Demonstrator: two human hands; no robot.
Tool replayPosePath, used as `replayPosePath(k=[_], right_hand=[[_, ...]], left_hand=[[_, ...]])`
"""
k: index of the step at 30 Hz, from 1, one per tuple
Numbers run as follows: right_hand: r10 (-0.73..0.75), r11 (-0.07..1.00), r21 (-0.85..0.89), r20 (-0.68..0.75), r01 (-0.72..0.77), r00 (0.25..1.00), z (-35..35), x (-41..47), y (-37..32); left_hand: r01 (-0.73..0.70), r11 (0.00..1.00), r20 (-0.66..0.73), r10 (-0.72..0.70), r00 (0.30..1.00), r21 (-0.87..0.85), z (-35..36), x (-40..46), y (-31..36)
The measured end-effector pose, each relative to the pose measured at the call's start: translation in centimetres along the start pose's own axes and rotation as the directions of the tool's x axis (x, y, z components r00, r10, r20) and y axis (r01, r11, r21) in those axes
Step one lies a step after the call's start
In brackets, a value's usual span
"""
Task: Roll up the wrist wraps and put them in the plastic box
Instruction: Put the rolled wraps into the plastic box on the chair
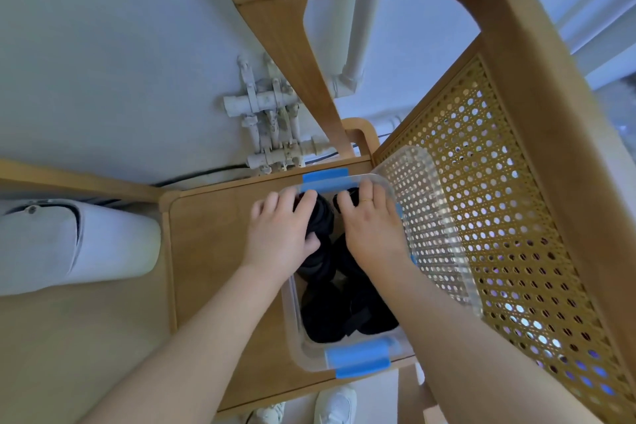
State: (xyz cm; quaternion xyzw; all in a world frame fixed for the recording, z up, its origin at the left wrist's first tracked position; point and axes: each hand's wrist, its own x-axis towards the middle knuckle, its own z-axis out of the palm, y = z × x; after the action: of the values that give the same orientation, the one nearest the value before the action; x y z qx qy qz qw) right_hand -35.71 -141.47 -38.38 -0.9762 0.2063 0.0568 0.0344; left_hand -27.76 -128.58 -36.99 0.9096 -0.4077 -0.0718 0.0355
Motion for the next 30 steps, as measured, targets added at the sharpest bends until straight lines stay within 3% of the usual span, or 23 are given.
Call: replayPosePath(k=[4, 6, 10, 14, 15, 17, 19, 21, 23, 26, 28, 30], right_hand=[[-0.023, 0.994, 0.102, -0.019, 0.025, 1.000, 1.9, -0.8, 0.4], [-0.039, 0.994, 0.110, 0.077, 0.031, 0.996, 2.4, -1.6, -0.2], [-0.022, 0.982, 0.183, 0.330, -0.041, 0.944, 2.8, -2.1, -0.5], [0.014, 0.983, 0.163, 0.396, -0.085, 0.918, 1.2, -1.2, -0.5], [0.004, 0.988, 0.140, 0.360, -0.058, 0.933, 0.4, -1.2, -0.4], [0.049, 0.992, 0.109, 0.098, -0.060, 0.994, -1.3, -1.6, 0.2], [0.241, 0.957, 0.196, -0.111, -0.216, 0.964, -3.2, -2.6, 1.7], [0.361, 0.905, 0.257, -0.045, -0.338, 0.932, -4.7, -3.8, 2.8], [0.396, 0.861, 0.305, 0.103, -0.408, 0.912, -5.6, -4.5, 3.0], [0.432, 0.810, 0.357, 0.173, -0.465, 0.885, -6.2, -4.2, 3.5], [0.372, 0.877, 0.281, 0.113, -0.389, 0.921, -7.1, -4.2, 2.7], [0.305, 0.929, 0.230, -0.032, -0.290, 0.952, -7.4, -4.5, 1.6]], left_hand=[[-0.035, 0.997, -0.005, 0.036, 0.999, 0.067, 1.2, 0.3, 0.0], [-0.029, 0.994, 0.010, 0.028, 1.000, 0.107, 1.9, -0.1, 0.2], [-0.022, 0.979, 0.202, -0.019, 0.979, 0.202, 1.5, 0.0, 0.9], [-0.050, 0.951, 0.326, -0.055, 0.944, 0.305, 1.0, 0.6, 1.4], [-0.041, 0.954, 0.352, -0.069, 0.934, 0.298, 0.8, 0.7, 1.4], [-0.027, 0.968, 0.401, -0.078, 0.913, 0.250, 0.4, 0.8, 1.2], [0.013, 0.997, 0.406, -0.046, 0.913, 0.083, -0.1, 0.5, 0.9], [0.128, 0.978, 0.379, -0.058, 0.924, -0.162, -0.6, -0.8, 0.9], [0.347, 0.861, 0.347, -0.218, 0.912, -0.371, -0.9, -2.8, 1.5], [0.666, 0.498, 0.479, -0.462, 0.746, -0.556, -0.5, -5.4, 2.4], [0.744, 0.236, 0.586, -0.488, 0.648, -0.626, -0.1, -6.2, 2.6], [0.749, 0.040, 0.639, -0.493, 0.591, -0.661, -0.3, -6.4, 2.3]])
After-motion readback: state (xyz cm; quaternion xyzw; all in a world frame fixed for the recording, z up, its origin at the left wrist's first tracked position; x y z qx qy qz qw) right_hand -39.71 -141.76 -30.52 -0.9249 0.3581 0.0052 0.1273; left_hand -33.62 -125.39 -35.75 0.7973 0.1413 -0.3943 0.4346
